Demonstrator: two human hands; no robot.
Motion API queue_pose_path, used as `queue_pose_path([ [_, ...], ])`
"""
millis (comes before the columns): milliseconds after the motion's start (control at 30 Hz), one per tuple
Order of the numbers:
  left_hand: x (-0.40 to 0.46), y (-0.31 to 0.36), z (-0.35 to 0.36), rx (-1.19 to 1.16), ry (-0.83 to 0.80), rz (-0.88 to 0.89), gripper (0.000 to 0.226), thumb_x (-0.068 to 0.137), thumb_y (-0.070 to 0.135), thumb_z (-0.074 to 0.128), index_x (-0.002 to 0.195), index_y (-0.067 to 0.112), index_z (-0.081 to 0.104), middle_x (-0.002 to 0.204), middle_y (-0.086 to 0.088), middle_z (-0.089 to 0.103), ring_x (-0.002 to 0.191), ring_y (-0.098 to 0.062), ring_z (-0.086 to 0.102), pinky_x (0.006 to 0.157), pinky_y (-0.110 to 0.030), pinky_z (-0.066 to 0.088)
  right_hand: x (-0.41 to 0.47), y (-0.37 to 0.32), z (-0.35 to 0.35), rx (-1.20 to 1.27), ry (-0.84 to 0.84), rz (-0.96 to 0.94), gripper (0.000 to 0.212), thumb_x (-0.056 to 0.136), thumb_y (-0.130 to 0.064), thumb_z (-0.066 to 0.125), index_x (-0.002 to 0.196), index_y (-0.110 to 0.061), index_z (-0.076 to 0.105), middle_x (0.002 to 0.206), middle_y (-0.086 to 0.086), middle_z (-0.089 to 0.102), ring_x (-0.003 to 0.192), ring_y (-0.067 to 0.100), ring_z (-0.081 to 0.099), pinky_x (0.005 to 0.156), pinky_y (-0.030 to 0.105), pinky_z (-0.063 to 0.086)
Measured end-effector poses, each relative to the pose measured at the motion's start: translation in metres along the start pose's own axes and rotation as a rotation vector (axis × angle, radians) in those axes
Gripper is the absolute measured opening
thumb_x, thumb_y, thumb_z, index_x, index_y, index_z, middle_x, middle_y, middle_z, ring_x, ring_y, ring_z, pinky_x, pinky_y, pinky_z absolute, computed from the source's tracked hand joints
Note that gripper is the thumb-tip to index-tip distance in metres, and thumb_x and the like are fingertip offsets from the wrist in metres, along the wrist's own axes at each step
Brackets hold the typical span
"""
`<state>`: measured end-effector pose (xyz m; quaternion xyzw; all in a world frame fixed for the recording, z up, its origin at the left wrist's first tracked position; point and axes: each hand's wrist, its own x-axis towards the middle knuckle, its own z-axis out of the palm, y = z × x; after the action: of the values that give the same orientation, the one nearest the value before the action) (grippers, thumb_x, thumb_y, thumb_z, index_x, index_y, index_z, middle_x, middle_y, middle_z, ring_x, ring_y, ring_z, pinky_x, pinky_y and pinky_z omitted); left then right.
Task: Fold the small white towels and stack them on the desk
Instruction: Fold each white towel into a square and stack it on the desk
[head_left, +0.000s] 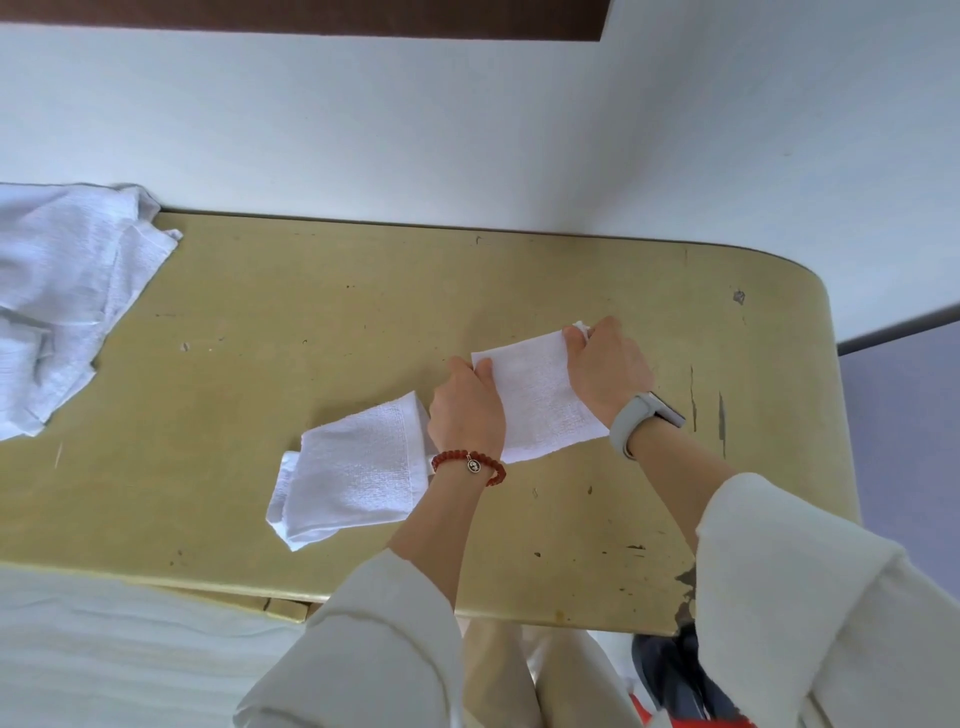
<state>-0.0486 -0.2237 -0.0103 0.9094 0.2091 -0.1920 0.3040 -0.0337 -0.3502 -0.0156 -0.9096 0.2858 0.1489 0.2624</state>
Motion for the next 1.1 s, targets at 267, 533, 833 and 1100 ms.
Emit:
queue_pose_path([
  [267,-0.028,-0.013,-0.006,-0.386,-0.028,-0.005,0.027,0.097,0.031,0.038,0.111,0.011,0.049,0.074,0.005,0.054,0.062,-0.007,0.05,0.052,-0.02,0.037,-0.024,0.011,-0.012,0.175,0.188,-0.077,0.032,0.095,-0.035,0.038,0.113,-0.01,0.046,0.091,0.005,0.059,0.082,0.024,0.055,0.069,0.034,0.042],
  [533,-0.055,-0.023,0.01,-0.392,0.021,0.096,0.034,0.093,0.02,0.044,0.127,0.015,0.044,0.089,0.002,0.059,0.082,-0.011,0.056,0.065,-0.015,0.038,-0.044,0.041,0.012,-0.238,0.27,-1.01,0.042,0.081,-0.006,0.033,0.116,-0.005,0.056,0.117,0.014,0.062,0.117,0.03,0.054,0.106,0.049,0.034],
  [833,-0.055,-0.041,0.017,-0.076,0.043,0.077,0.036,0.094,0.025,0.042,0.129,0.02,0.035,0.104,-0.007,0.062,0.09,-0.022,0.059,0.064,-0.03,0.04,-0.023,0.044,0.032,-0.557,-0.006,-0.858,0.053,0.093,-0.034,0.019,0.142,-0.021,0.031,0.149,0.012,0.031,0.138,0.034,0.026,0.113,0.045,0.008],
  [1100,-0.044,-0.031,0.019,0.265,0.228,0.558,0.043,0.082,0.01,0.042,0.122,0.001,0.053,0.126,-0.016,0.055,0.114,-0.033,0.055,0.082,-0.041,0.05,-0.025,0.042,0.019,-0.449,0.144,-0.888,0.044,0.088,-0.022,0.032,0.12,-0.007,0.058,0.134,0.013,0.052,0.128,0.031,0.044,0.11,0.045,0.016],
])
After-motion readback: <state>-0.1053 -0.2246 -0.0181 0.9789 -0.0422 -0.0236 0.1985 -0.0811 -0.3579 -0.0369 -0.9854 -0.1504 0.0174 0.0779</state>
